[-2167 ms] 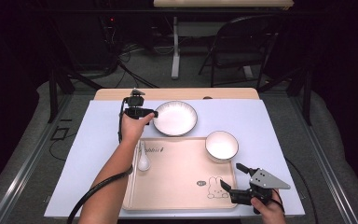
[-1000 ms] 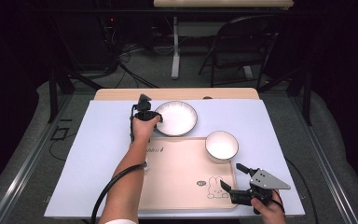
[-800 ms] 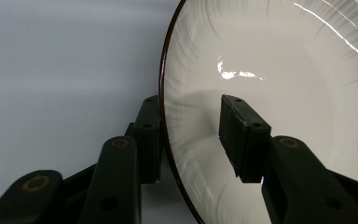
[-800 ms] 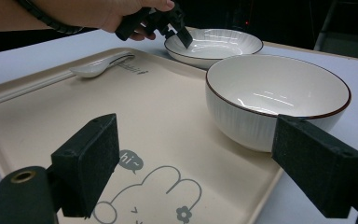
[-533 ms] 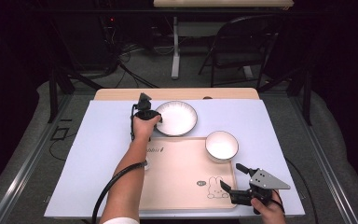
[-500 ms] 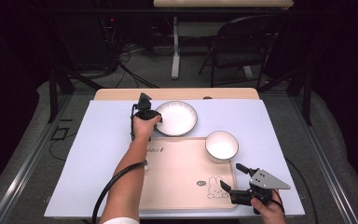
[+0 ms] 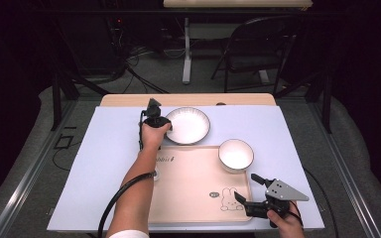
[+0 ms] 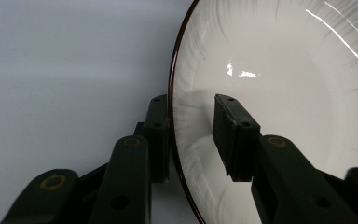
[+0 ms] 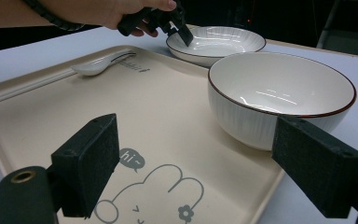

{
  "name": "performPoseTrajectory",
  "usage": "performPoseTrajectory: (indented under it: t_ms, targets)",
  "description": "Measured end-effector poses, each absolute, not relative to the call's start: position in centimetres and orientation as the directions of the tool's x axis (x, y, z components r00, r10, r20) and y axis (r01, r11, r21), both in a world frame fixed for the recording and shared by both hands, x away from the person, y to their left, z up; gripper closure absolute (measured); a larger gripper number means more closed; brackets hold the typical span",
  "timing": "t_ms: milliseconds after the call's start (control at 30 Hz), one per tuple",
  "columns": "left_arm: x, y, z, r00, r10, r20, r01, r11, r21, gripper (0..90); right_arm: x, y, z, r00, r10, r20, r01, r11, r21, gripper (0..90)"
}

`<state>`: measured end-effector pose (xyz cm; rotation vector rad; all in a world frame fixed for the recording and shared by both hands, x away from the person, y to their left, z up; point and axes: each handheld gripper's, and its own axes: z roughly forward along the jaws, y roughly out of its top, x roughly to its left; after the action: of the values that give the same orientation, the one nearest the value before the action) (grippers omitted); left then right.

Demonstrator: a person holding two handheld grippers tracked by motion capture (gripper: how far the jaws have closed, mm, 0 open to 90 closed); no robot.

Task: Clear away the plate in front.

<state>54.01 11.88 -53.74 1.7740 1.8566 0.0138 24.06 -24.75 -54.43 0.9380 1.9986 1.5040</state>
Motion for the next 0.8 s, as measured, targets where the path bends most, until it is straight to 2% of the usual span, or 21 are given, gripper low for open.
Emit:
performPoseTrajectory:
  t_ms: [300, 567, 800]
  targets:
    - [54.0, 12.0, -53.5, 0.004, 0.901, -0.433, 0.922, 0.164, 0.350, 74.9, 24.1, -24.8, -54.5, -0.657, 0.753, 0.040, 0.246, 0.164, 0.955, 14.4]
    - [53.7, 11.7, -52.3, 0.013, 0.906, -0.422, 0.913, 0.161, 0.374, 78.9, 24.1, -24.7, -54.5, -0.657, 0.753, 0.039, 0.245, 0.165, 0.956, 14.4]
    - [53.3, 11.6, -50.5, 0.029, 0.890, -0.455, 0.897, 0.178, 0.405, 84.8, 24.1, -24.7, -54.4, -0.657, 0.753, 0.037, 0.243, 0.165, 0.956, 14.4]
